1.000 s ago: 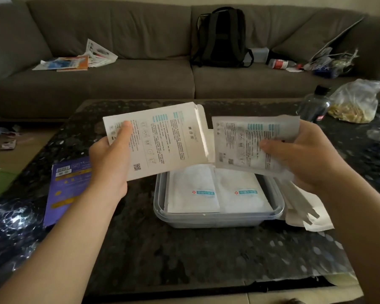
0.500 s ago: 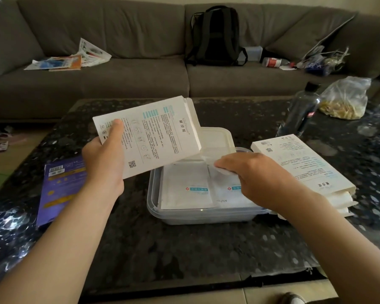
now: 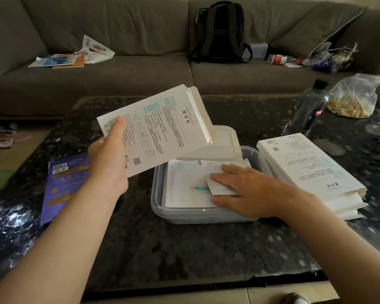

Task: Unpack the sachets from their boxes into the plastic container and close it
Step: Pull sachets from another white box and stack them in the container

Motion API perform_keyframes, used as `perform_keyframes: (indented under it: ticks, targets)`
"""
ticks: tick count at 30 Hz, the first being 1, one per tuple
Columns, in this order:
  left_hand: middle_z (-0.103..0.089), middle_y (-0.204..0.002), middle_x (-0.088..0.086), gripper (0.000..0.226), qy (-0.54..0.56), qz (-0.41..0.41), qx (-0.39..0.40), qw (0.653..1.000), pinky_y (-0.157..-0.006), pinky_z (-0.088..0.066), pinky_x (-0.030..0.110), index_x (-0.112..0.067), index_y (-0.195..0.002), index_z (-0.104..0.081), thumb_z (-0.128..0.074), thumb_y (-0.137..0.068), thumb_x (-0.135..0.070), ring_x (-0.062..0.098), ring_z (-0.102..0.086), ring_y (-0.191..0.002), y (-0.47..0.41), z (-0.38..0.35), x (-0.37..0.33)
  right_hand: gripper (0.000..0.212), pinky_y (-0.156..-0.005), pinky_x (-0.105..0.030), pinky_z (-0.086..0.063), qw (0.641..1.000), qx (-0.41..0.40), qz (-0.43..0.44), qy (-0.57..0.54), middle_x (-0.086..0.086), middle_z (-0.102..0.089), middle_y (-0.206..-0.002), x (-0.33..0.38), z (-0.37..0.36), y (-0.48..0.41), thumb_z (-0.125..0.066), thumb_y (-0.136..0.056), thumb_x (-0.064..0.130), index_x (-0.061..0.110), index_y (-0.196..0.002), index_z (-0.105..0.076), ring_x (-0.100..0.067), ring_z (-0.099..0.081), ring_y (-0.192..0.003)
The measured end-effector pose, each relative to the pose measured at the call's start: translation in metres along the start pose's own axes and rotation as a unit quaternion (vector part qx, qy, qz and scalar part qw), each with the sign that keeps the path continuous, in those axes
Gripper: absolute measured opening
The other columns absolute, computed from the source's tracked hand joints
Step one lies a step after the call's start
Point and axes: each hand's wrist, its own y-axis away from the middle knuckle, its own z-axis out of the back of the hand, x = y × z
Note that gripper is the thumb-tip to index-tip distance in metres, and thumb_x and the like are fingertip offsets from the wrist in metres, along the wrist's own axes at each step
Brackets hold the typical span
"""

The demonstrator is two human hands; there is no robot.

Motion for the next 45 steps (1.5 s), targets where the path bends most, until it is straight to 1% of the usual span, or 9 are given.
perform_keyframes:
  ticks: [3,6,14,20,28,31,33,37,45]
  targets:
    - [-0.079,-0.097,-0.013,0.027,0.000,0.000,0.002,1.000,-0.067,-0.056,0.029,-0.033,-0.101,-0.073,-0.063,-0.098,-0.058,0.009,-0.074,-0.090,0.001,0.000,-0.001,0.082,-0.123,-0.044,-0.005,0.999,0.029,-0.014,-0.010,0.008,0.004,-0.168,0.002,0.003,0.002,-0.025,-0.085,0.081,0.044,-0.157,-0.013,-0.020,0.003,-0.155]
    - [-0.079,-0.096,-0.014,0.028,-0.002,0.003,0.004,1.000,-0.068,-0.056,0.030,-0.033,-0.101,-0.074,-0.063,-0.097,-0.059,0.010,-0.075,-0.090,0.002,0.000,-0.002,0.073,-0.123,-0.044,-0.001,0.999,0.033,-0.021,-0.020,0.006,0.007,-0.168,0.002,0.003,0.001,-0.021,-0.092,0.076,0.045,-0.157,-0.012,-0.018,0.008,-0.155]
    - [-0.079,-0.098,-0.012,0.026,-0.003,0.002,0.010,1.000,-0.066,-0.055,0.030,-0.034,-0.100,-0.073,-0.062,-0.098,-0.058,0.010,-0.074,-0.090,0.004,-0.001,-0.003,0.068,-0.121,-0.048,-0.021,0.998,0.041,-0.054,0.005,0.002,-0.003,-0.168,0.003,0.009,0.000,-0.039,-0.095,0.069,0.044,-0.155,-0.019,-0.026,-0.013,-0.154]
    - [-0.080,-0.092,-0.015,0.027,-0.001,0.008,0.013,1.000,-0.067,-0.057,0.030,-0.034,-0.099,-0.074,-0.063,-0.098,-0.058,0.009,-0.075,-0.088,0.002,-0.001,-0.003,0.070,-0.110,-0.043,-0.040,0.995,0.051,-0.085,0.022,-0.002,-0.027,-0.161,0.009,0.011,-0.001,-0.041,-0.093,0.070,0.035,-0.152,-0.026,-0.025,-0.044,-0.138]
    - [-0.080,-0.089,-0.017,0.027,-0.007,0.007,0.009,1.000,-0.070,-0.059,0.034,-0.035,-0.102,-0.075,-0.065,-0.096,-0.060,0.010,-0.077,-0.090,-0.003,-0.001,0.002,0.073,-0.093,-0.040,-0.053,0.988,0.017,-0.115,0.097,0.002,-0.059,-0.130,0.022,0.009,-0.003,-0.043,-0.086,0.079,0.028,-0.139,-0.040,-0.020,-0.060,-0.112]
    - [-0.080,-0.090,-0.015,0.027,-0.008,0.007,0.012,1.000,-0.070,-0.059,0.033,-0.035,-0.102,-0.075,-0.064,-0.097,-0.060,0.010,-0.076,-0.090,-0.002,-0.001,0.001,0.082,-0.101,-0.047,-0.047,0.991,-0.049,-0.096,0.082,-0.001,-0.047,-0.147,0.016,0.005,-0.013,-0.045,-0.081,0.083,0.030,-0.143,-0.037,-0.026,-0.051,-0.130]
    - [-0.080,-0.092,-0.015,0.028,-0.008,0.007,0.013,1.000,-0.070,-0.059,0.033,-0.035,-0.102,-0.075,-0.064,-0.097,-0.060,0.010,-0.076,-0.090,-0.001,-0.001,0.000,0.085,-0.116,-0.052,-0.031,0.995,-0.074,-0.044,0.047,0.002,-0.028,-0.162,0.009,0.003,-0.022,-0.043,-0.083,0.082,0.034,-0.151,-0.027,-0.027,-0.031,-0.147]
    - [-0.080,-0.092,-0.015,0.030,-0.010,0.005,0.013,1.000,-0.070,-0.058,0.034,-0.035,-0.104,-0.075,-0.063,-0.096,-0.061,0.012,-0.076,-0.092,-0.003,0.002,0.001,0.079,-0.122,-0.051,0.001,0.999,-0.027,0.008,0.038,0.005,-0.001,-0.169,-0.003,-0.008,-0.033,-0.026,-0.091,0.077,0.040,-0.157,-0.004,-0.025,0.002,-0.155]
    - [-0.079,-0.088,-0.017,0.028,-0.008,0.003,0.020,1.000,-0.070,-0.057,0.033,-0.037,-0.101,-0.075,-0.064,-0.096,-0.062,0.012,-0.075,-0.093,-0.006,0.000,0.002,0.079,-0.123,-0.050,0.006,1.000,-0.013,-0.022,0.015,-0.001,0.005,-0.168,0.001,-0.014,-0.031,-0.025,-0.095,0.072,0.032,-0.159,-0.002,-0.026,0.009,-0.155]
